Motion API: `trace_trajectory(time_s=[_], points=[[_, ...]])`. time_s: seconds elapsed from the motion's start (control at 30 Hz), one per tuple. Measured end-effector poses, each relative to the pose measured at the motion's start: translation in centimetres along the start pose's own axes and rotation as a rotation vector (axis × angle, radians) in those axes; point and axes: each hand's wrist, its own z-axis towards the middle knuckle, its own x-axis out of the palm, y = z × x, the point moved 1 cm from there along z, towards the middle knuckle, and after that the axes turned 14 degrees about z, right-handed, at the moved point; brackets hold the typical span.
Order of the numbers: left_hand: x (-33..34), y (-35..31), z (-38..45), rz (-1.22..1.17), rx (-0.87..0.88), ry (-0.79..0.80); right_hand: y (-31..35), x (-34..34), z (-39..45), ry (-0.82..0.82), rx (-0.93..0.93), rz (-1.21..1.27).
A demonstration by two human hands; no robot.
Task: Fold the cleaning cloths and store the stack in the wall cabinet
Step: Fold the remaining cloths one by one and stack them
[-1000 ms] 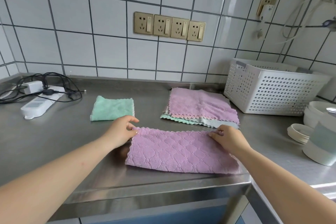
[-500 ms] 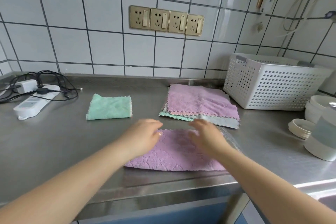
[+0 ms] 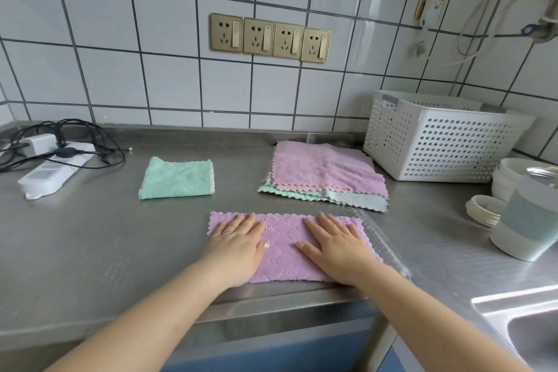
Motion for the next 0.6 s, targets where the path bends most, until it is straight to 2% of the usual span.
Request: trace_trajectory(time_s=[0.17,0.23,0.3,0.37,0.47,0.6], points=[[0.2,1.3,-0.5,-0.002,-0.050,0.054,-2.3,-1.0,0.1,0.029,0.113,-0.014],[0.2,1.6,-0.9,-0.005,-0.055,0.027,-2.6,-1.0,0.3,-0.001,0.139,-0.011],[-0.1,1.3,-1.5,0.012,0.030,-0.088,-2.2,-1.2,0.5,-0.120,0.087,-0.032],[-1.1,-0.1,-2.7,-0.077,0.181,-0.262,-0.8,-1.7,1.0,-0.230,-0.053,0.031],[-2.0,-2.9,-4.2,-0.148,0.337,-0.309,2.2,-1.9,2.2,-0.147,-0.156,0.295],[-1.7,-4.1,-4.0,-0.046,0.365,-0.373,3.5,-1.3,4.0,-0.130,-0.164,0.252]])
